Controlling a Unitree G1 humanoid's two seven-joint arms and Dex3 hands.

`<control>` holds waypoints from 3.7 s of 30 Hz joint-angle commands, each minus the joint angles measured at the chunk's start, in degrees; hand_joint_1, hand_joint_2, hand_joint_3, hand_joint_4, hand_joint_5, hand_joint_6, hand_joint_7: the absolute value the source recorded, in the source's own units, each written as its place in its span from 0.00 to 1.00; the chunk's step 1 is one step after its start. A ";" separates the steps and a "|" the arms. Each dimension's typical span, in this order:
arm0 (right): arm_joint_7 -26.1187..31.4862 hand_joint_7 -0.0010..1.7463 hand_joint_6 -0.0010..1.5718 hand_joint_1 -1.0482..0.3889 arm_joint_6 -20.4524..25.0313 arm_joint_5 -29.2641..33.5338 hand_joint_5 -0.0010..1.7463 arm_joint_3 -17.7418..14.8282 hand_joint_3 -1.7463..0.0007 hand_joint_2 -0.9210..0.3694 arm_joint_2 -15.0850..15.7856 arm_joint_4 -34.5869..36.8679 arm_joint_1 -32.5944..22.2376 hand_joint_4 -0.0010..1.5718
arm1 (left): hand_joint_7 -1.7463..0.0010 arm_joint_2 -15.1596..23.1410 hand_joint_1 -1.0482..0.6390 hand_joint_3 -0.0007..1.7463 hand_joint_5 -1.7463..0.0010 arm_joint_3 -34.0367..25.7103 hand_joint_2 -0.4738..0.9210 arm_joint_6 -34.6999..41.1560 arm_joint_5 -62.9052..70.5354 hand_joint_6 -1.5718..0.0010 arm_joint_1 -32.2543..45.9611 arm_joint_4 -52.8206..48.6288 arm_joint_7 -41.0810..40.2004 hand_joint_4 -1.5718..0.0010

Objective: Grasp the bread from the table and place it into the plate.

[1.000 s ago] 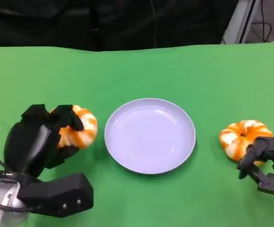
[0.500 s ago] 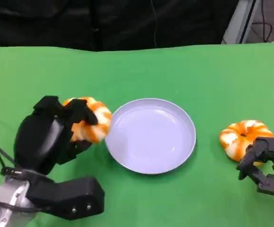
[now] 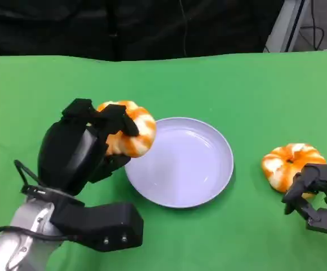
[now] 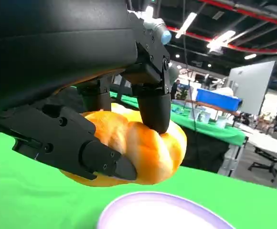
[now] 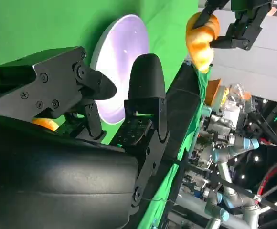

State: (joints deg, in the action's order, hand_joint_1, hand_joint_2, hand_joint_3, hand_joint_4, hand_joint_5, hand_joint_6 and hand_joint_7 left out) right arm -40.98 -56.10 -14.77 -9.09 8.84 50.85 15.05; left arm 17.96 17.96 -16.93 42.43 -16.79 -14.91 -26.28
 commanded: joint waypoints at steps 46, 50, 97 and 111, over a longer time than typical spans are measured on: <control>2.17 0.55 0.60 0.80 -2.10 0.81 0.80 0.68 0.50 0.21 0.06 0.97 0.27 0.56 | 0.15 -10.85 0.54 0.19 0.00 9.72 1.00 -10.09 0.37 0.62 -17.11 -28.44 -0.70 0.69; 2.11 0.55 0.61 0.81 -2.26 0.64 0.80 0.74 0.48 0.21 -0.11 1.04 0.32 0.56 | 0.14 -11.85 0.54 0.20 0.00 10.24 1.00 -10.31 0.22 0.62 -17.80 -30.16 -0.49 0.68; 1.86 0.57 0.59 0.80 -2.57 0.29 0.81 0.94 0.46 0.23 -0.20 1.75 0.50 0.55 | 0.62 -11.63 0.51 0.10 0.21 11.51 1.00 -9.25 0.15 0.46 -19.89 -35.74 1.09 0.65; 2.32 0.57 0.59 0.81 -3.17 0.68 0.81 0.89 0.46 0.23 -0.15 2.00 0.54 0.56 | 0.96 -11.45 0.45 0.04 0.50 11.67 1.00 -8.19 0.19 0.34 -19.82 -35.17 1.18 0.56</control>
State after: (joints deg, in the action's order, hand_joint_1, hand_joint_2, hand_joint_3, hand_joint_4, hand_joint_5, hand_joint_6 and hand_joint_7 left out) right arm -38.99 -58.63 -13.89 -7.86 8.15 52.64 15.39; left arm 5.64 29.36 -25.47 42.39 -35.42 -50.72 -25.66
